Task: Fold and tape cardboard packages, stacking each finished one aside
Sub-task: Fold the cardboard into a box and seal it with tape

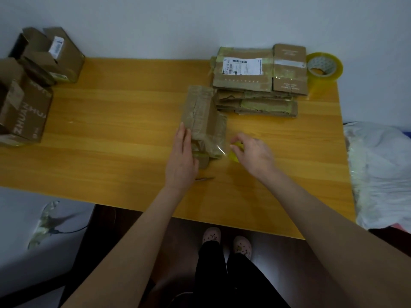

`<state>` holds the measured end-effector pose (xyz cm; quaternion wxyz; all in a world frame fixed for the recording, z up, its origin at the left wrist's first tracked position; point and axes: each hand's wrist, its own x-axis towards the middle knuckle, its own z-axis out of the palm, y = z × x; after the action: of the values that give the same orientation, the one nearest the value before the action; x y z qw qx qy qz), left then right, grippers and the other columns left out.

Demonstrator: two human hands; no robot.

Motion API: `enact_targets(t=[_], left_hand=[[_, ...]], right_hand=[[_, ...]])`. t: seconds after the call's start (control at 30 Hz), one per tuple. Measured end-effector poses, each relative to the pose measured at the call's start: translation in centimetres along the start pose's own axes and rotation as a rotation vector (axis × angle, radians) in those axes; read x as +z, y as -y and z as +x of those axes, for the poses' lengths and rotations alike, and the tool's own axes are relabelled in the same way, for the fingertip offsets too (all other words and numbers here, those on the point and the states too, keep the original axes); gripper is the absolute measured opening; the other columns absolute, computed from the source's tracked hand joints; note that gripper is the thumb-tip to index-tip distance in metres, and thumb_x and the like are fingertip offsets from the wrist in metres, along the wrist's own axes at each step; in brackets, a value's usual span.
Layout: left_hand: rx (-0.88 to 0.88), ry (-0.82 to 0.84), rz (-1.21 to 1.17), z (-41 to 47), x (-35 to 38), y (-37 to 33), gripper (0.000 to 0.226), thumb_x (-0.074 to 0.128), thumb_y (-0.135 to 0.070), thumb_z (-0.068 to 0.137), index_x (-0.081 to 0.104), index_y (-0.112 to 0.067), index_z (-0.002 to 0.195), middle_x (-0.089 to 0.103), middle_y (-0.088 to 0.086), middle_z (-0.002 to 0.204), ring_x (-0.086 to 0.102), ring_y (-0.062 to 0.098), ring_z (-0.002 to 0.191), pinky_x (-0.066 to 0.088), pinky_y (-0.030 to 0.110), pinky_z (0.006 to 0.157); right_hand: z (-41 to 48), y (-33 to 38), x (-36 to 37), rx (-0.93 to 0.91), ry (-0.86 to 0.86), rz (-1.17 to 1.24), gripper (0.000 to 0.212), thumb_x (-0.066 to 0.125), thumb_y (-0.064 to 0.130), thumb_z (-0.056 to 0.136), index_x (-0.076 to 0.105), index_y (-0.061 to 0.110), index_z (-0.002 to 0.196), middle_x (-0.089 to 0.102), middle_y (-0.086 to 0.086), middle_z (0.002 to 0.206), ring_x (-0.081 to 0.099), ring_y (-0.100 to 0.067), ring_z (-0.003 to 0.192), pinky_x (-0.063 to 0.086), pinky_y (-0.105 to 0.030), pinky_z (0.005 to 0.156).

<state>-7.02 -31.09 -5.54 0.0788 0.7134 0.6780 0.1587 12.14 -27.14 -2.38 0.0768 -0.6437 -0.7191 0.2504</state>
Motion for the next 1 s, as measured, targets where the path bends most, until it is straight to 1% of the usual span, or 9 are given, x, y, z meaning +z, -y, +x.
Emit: enact_targets(t=[0.07, 0.2, 0.27, 0.37, 0.43, 0.5, 0.6, 0.77, 1.0], left_hand=[[-0.018, 0.025, 0.099, 0.5, -0.1, 0.5, 0.066, 0.052, -0.012, 0.089, 0.024, -0.002, 0.149, 0.007, 0.016, 0.158, 0.039, 0.029, 0.135, 0.054, 0.032, 0.084], [0.039, 0.03, 0.163, 1.4, -0.5, 1.9, 0.066, 0.053, -0.005, 0.087, 0.027, 0.0, 0.147, 0.023, 0.018, 0.155, 0.023, 0.037, 0.142, 0.029, 0.051, 0.113], [0.001, 0.068, 0.183, 1.6, -1.0, 1.9, 0.071, 0.053, -0.01, 0.089, 0.018, -0.006, 0.151, 0.017, 0.012, 0.158, 0.017, 0.032, 0.145, 0.02, 0.049, 0.117], [-0.187, 0.077, 0.015, 1.9, -2.0, 1.8, 0.085, 0.06, -0.014, 0.089, 0.003, -0.01, 0.153, -0.001, 0.011, 0.16, 0.049, 0.031, 0.124, 0.051, 0.04, 0.083], [-0.342, 0.089, -0.088, 1.8, -2.5, 2.0, 0.088, 0.062, -0.015, 0.09, 0.0, -0.01, 0.152, -0.005, 0.01, 0.16, 0.057, 0.032, 0.107, 0.046, 0.035, 0.066], [-0.429, 0.065, -0.119, 0.5, -2.2, 2.4, 0.079, 0.062, -0.016, 0.09, 0.012, -0.008, 0.151, 0.013, 0.01, 0.157, 0.055, 0.029, 0.11, 0.046, 0.033, 0.073], [-0.335, 0.131, 0.008, -2.8, -0.1, 2.3, 0.052, 0.061, -0.019, 0.089, 0.041, -0.013, 0.137, 0.042, 0.007, 0.134, 0.054, 0.022, 0.107, 0.048, 0.03, 0.077], [-0.216, 0.348, 0.169, -3.9, 3.1, 2.9, 0.032, 0.055, -0.033, 0.093, 0.052, -0.017, 0.121, 0.048, 0.005, 0.122, 0.047, 0.026, 0.115, 0.039, 0.038, 0.091], [-0.287, 0.349, -0.251, -3.7, 1.3, 2.5, 0.017, 0.048, -0.022, 0.099, 0.054, -0.01, 0.109, 0.063, 0.008, 0.084, 0.061, 0.028, 0.074, 0.043, 0.037, 0.056]], right_hand=[[0.2, 0.5, -0.1, 0.014, 0.004, 0.016, 0.025, 0.046, 0.037, 0.1, 0.056, 0.025, 0.12, 0.068, -0.007, 0.099, 0.061, -0.027, 0.088, 0.039, -0.031, 0.065], [1.0, 1.4, 0.2, 0.037, 0.007, 0.009, 0.024, 0.047, 0.037, 0.1, 0.056, 0.025, 0.117, 0.059, 0.001, 0.079, 0.054, -0.021, 0.07, 0.035, -0.028, 0.056], [1.1, 1.6, 0.4, 0.037, 0.006, 0.02, 0.023, 0.047, 0.037, 0.099, 0.057, 0.025, 0.116, 0.06, 0.001, 0.08, 0.054, -0.021, 0.069, 0.034, -0.03, 0.056], [1.1, 1.9, 0.5, 0.061, 0.014, 0.05, 0.022, 0.047, 0.037, 0.099, 0.057, 0.025, 0.115, 0.057, 0.001, 0.075, 0.049, -0.018, 0.059, 0.034, -0.028, 0.05], [1.2, 1.9, 0.5, 0.071, 0.009, 0.051, 0.023, 0.048, 0.038, 0.099, 0.058, 0.025, 0.114, 0.054, 0.003, 0.07, 0.047, -0.016, 0.055, 0.032, -0.027, 0.046], [1.3, 2.0, 0.5, 0.076, 0.006, 0.041, 0.022, 0.047, 0.039, 0.099, 0.057, 0.026, 0.114, 0.052, 0.005, 0.066, 0.046, -0.013, 0.051, 0.028, -0.027, 0.043], [1.4, 2.1, 0.6, 0.084, 0.006, 0.047, 0.021, 0.048, 0.039, 0.099, 0.057, 0.026, 0.113, 0.051, 0.005, 0.065, 0.048, -0.013, 0.052, 0.028, -0.027, 0.043], [1.4, 1.6, 1.2, 0.075, -0.006, 0.063, 0.019, 0.049, 0.038, 0.099, 0.058, 0.026, 0.11, 0.047, 0.007, 0.06, 0.046, -0.014, 0.05, 0.027, -0.027, 0.042], [1.4, 1.6, 1.3, 0.091, -0.005, 0.073, 0.018, 0.049, 0.036, 0.099, 0.058, 0.025, 0.11, 0.045, 0.008, 0.06, 0.044, -0.012, 0.049, 0.027, -0.027, 0.042]])
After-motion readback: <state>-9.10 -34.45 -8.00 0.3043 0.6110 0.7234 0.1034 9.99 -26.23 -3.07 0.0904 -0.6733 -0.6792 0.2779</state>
